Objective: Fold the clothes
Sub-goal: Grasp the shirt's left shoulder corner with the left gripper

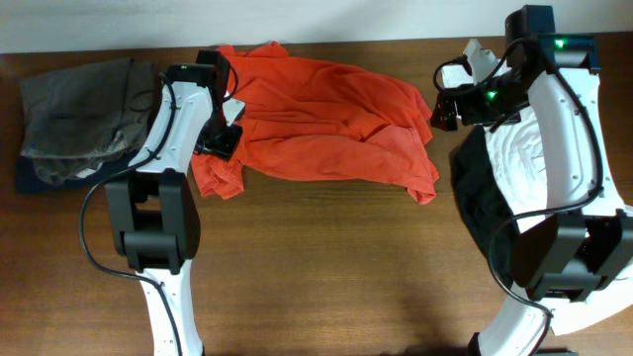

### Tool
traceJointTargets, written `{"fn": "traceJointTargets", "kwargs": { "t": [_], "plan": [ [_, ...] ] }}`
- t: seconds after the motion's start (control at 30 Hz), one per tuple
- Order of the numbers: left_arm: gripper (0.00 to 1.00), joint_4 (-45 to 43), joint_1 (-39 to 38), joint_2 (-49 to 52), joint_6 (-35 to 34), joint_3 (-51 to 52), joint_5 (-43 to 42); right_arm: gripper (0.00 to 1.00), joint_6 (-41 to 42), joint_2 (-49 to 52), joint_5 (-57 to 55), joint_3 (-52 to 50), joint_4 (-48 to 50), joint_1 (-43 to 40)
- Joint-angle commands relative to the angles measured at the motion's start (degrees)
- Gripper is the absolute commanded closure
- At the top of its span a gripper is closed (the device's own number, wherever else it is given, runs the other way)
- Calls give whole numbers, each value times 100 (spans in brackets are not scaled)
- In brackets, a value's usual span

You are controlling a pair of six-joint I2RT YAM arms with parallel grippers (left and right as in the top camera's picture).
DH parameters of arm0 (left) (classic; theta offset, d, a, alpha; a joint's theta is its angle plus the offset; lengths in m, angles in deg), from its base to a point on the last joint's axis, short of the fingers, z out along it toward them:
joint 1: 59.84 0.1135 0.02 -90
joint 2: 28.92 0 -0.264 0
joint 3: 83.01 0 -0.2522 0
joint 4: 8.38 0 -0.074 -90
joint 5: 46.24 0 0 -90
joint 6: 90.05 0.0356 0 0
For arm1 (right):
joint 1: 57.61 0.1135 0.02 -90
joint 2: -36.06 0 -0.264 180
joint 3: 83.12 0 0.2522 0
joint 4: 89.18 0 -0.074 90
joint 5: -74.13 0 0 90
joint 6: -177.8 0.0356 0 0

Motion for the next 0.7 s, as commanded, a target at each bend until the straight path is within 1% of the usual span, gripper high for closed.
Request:
{"fn": "traceJointTargets", "kwargs": {
  "t": [0.0, 0.17, 0.2, 0.27, 0.33, 0.4, 0.57, 0.67],
  "plan": [
    [51, -39, -13, -63, 85, -118, 83, 4, -66, 28, 11, -31, 11, -22],
    [53, -24, -31, -63, 90, -103, -122, 4, -66, 28, 11, -31, 11, -22],
    [58, -26, -44, -63, 90, -98, -214, 4, -66, 28, 11, -31, 11, -22],
    [77, -24, -74, -63, 87, -98, -315, 4, -66, 28, 11, -31, 11, -22],
    [91, -26, -114, -63, 87, -98, -354, 4, -66, 28, 11, -31, 9, -22],
    [99, -24, -144, -63, 87, -98, -352, 4, -66, 28, 11, -31, 9, -22],
    [99, 20, -164, -76, 85, -118, -348, 4, -66, 28, 11, -31, -4, -22],
    [100, 293, -164, -114, 81, -328, -304, 4, -66, 28, 11, -31, -11, -22]
  ]
}}
